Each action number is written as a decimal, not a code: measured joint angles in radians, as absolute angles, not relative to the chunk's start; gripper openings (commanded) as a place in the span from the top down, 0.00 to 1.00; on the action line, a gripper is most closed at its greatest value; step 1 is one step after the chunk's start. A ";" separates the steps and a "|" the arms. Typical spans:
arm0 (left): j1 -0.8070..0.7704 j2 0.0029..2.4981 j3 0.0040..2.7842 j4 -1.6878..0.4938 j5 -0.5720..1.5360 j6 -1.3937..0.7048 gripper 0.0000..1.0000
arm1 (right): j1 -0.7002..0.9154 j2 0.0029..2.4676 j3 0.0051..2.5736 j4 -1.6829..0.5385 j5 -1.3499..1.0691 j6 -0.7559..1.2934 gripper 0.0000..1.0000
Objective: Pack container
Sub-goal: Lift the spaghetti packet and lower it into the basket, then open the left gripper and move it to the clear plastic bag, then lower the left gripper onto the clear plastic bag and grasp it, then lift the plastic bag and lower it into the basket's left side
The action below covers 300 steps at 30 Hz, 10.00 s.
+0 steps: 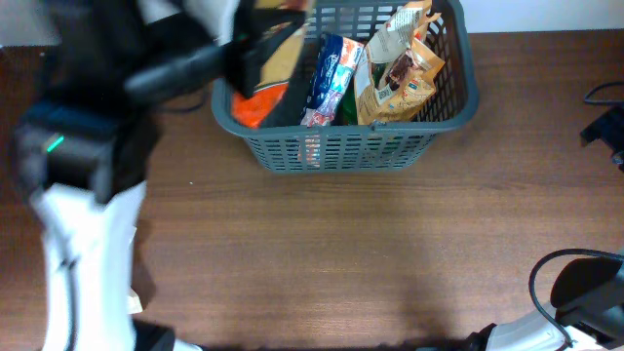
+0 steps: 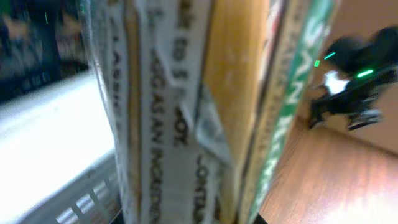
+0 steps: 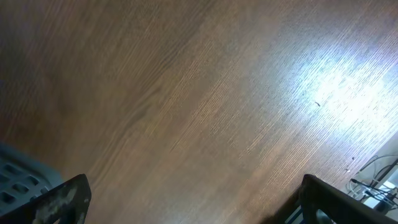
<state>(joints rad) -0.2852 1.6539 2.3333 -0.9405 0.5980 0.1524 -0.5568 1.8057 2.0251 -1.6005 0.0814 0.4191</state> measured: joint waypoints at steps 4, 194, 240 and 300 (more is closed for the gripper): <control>-0.314 1.797 2.319 -0.915 0.521 0.152 0.98 | -0.557 1.806 2.025 -1.600 0.081 0.419 0.01; 0.746 1.534 0.827 -0.658 -0.103 0.243 0.01 | -0.557 1.806 2.025 -1.600 0.081 0.419 0.01; 0.775 1.662 0.898 -0.510 0.428 0.146 0.98 | -0.557 1.806 2.025 -1.600 0.081 0.418 0.01; -0.304 1.919 1.827 -0.673 0.036 0.150 0.06 | -0.557 1.806 2.025 -1.600 0.081 0.419 0.01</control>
<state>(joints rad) -0.3042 1.9190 1.8271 -0.6735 0.0360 0.1505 -0.5568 1.8057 2.0247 -1.6001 0.0814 0.4187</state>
